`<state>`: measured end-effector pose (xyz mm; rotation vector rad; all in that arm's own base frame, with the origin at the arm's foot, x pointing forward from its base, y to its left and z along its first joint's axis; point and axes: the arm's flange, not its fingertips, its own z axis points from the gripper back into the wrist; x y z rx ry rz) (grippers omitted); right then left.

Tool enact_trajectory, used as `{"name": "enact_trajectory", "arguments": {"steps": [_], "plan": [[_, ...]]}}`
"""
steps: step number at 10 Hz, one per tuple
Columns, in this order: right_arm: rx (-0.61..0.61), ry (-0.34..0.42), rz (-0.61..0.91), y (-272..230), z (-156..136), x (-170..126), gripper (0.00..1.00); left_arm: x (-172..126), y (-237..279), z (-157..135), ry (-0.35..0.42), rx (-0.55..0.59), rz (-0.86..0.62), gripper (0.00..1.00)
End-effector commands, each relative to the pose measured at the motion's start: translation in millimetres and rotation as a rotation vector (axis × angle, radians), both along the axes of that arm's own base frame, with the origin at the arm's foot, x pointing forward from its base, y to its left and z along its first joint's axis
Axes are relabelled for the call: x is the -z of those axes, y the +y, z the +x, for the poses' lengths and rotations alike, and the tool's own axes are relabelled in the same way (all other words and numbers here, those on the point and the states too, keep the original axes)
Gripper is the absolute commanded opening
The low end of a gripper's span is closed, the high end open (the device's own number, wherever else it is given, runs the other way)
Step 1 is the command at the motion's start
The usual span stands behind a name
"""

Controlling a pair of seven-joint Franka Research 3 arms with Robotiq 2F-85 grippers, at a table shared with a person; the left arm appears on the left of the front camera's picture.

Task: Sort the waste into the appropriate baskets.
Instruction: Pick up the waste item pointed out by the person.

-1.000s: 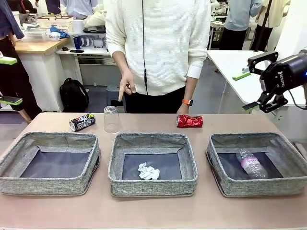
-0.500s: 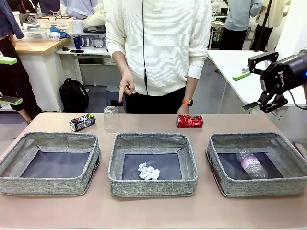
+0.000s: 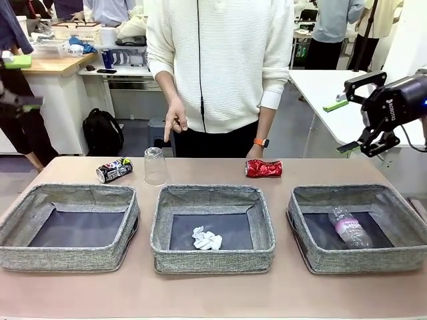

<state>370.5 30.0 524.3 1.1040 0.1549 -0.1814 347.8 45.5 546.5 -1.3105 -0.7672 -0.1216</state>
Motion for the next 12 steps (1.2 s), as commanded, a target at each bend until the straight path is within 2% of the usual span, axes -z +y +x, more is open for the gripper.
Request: {"name": "enact_trajectory", "arguments": {"steps": [1, 3, 4, 5, 6, 7, 8, 9, 10, 11, 12], "plan": [[-0.020, -0.022, 0.002, -4, 1, -1, 1.00, 22, -25, 23, -0.456, -0.139, 0.067, 1.00], [-0.020, -0.022, 0.002, -4, 1, -1, 1.00, 25, -27, 31, -0.528, -0.197, 0.095, 1.00], [-0.020, -0.022, 0.002, -4, 1, -1, 1.00, 27, -26, 36, -0.527, -0.213, 0.137, 1.00], [-0.020, -0.022, 0.002, -4, 1, -1, 1.00, 30, -24, 53, -0.316, -0.229, 0.204, 1.00], [-0.020, -0.022, 0.002, -4, 1, -1, 1.00, 15, -22, 31, -0.493, -0.182, 0.090, 1.00], [-0.020, -0.022, 0.002, -4, 1, -1, 1.00, 15, -22, 31, -0.493, -0.182, 0.090, 1.00], [-0.020, -0.022, 0.002, -4, 1, -1, 1.00, 28, -23, 41, -0.451, -0.207, 0.149, 1.00], [-0.020, -0.022, 0.002, -4, 1, -1, 1.00, 36, -44, 54, -0.625, 0.077, 0.273, 1.00], [-0.020, -0.022, 0.002, -4, 1, -1, 1.00, 55, -55, 83, -0.604, 0.177, 0.403, 1.00], [-0.020, -0.022, 0.002, -4, 1, -1, 1.00, 70, -62, 104, -0.685, 0.230, 0.471, 1.00], [-0.020, -0.022, 0.002, -4, 1, -1, 1.00, 83, -66, 118, -0.735, 0.309, 0.518, 1.00]]}}
